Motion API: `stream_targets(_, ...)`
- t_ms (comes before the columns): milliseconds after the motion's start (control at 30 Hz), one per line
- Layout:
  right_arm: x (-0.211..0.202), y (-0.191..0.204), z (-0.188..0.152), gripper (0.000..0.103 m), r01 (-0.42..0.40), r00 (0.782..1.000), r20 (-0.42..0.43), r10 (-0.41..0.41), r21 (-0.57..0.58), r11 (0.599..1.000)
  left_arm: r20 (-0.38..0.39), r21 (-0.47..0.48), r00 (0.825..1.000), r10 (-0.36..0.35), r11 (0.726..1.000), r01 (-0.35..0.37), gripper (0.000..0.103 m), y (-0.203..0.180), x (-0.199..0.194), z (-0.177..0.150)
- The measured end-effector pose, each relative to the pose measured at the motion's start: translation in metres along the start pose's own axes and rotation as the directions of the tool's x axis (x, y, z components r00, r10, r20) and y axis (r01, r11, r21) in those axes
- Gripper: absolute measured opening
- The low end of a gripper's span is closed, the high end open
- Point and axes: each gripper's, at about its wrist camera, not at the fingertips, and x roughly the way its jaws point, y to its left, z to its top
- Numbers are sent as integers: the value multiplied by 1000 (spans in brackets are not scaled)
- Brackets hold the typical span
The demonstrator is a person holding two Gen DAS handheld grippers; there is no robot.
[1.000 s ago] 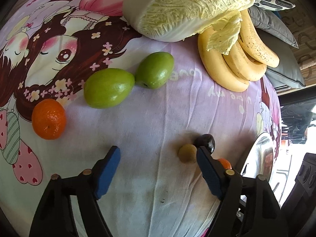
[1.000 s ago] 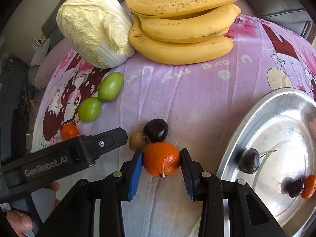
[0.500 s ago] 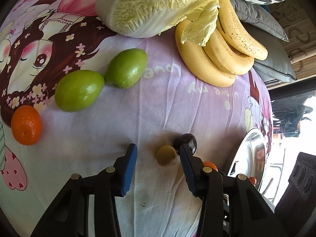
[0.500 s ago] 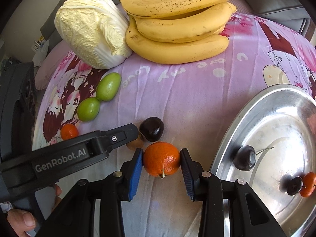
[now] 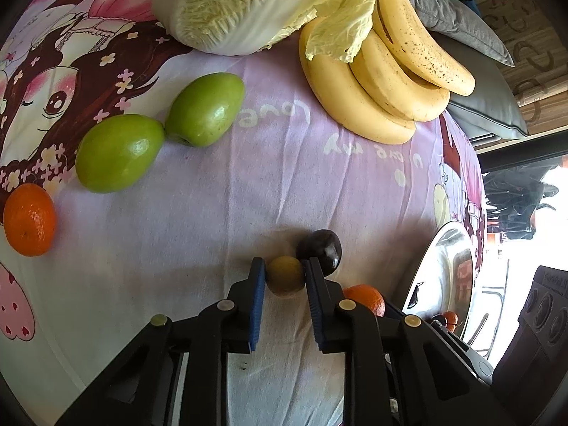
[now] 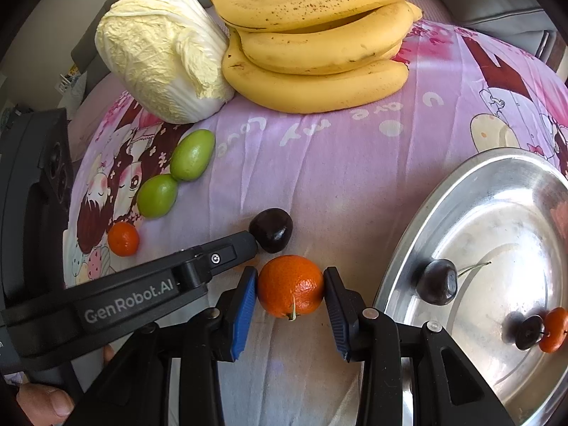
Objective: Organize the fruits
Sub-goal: 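Close the right tool on a tangerine while the left tool grasps a brown round fruit, then carry the tangerine with the right tool while the left tool carries the brown fruit over the bowl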
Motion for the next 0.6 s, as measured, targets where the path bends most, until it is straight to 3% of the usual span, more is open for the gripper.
stream_targets(600,-23,2,0,41,-22,999,48,22,-7,1000,73,-15,997,-5,1000,6,24,30,-50,-6)
